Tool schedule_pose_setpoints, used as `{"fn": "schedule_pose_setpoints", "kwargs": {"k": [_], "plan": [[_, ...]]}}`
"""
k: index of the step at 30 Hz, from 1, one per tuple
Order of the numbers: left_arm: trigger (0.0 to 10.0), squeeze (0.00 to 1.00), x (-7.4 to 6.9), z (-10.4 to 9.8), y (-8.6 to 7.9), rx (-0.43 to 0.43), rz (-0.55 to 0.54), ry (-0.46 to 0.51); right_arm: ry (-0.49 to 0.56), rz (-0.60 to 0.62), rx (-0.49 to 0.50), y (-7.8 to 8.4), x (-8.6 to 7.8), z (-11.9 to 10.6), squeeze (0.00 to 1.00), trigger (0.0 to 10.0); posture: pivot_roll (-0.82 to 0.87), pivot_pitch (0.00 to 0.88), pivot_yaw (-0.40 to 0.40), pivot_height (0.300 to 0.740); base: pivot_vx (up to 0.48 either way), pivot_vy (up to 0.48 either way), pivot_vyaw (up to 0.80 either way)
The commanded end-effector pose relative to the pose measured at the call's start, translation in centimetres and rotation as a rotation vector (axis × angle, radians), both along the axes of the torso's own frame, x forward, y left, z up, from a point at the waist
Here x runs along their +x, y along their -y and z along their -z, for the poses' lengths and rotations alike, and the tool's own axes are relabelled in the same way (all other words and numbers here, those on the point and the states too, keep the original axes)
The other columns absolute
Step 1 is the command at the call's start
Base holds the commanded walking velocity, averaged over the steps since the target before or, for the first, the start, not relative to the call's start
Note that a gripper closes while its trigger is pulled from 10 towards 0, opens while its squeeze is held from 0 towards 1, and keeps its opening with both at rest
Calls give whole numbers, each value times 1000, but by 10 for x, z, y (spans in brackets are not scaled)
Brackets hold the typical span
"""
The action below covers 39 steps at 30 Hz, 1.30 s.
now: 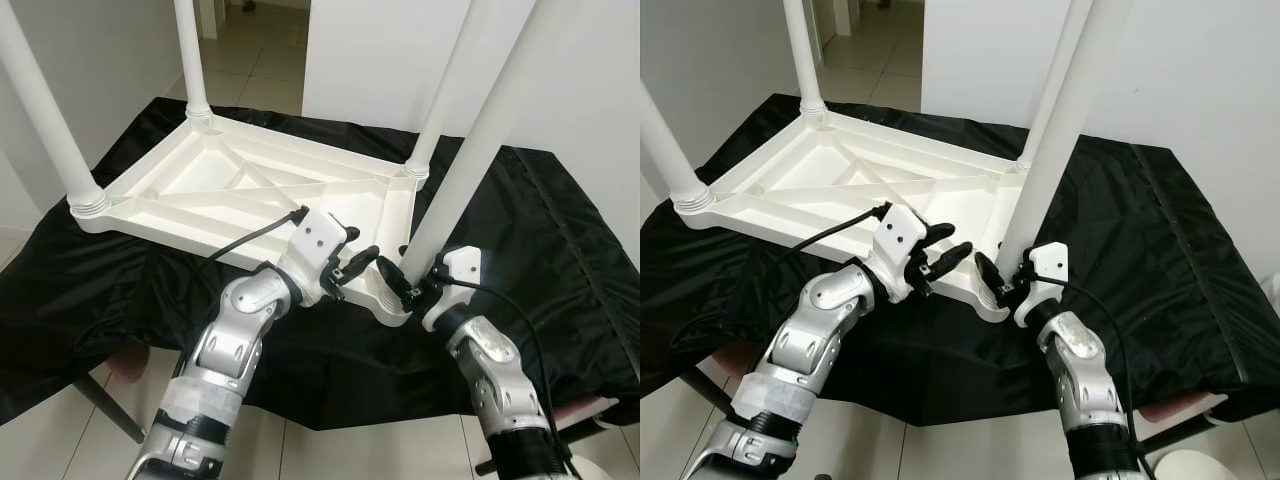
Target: Building children table
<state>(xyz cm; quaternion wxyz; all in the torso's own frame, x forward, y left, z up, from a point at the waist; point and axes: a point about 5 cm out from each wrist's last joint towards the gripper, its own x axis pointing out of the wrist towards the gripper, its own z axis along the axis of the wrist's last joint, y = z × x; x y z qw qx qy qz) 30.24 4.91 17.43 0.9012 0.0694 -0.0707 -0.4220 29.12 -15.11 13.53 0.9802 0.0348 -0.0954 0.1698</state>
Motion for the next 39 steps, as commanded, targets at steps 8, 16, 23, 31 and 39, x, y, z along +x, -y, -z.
{"fn": "schedule_pose_setpoints", "kwargs": {"k": [8, 16, 23, 31, 39], "plan": [[10000, 0, 1, 7, -12, -6, -112, -34, -59, 416, 67, 20, -9, 13, 0, 10000, -5, 49, -14, 740, 0, 0, 0], [10000, 0, 7, 7, -14, 5, -131, -26, -86, 604, 66, 30, -15, 13, 0, 10000, -15, 40, -20, 740, 0, 0, 0], [10000, 0, 5, 8, -10, -26, -134, -42, -105, 733, 78, 29, -19, 14, 0, 10000, -28, 22, -27, 740, 0, 0, 0], [10000, 0, 1, 7, 0, -55, -132, -51, -135, 722, 81, 2, -16, 17, 0, 10000, -4, 6, -56, 740, 0, 0, 0], [10000, 0, -5, 13, -5, -51, -144, -67, -74, 527, 112, -8, -21, 13, 1000, 10000, 11, 0, -60, 740, 0, 0, 0]]}}
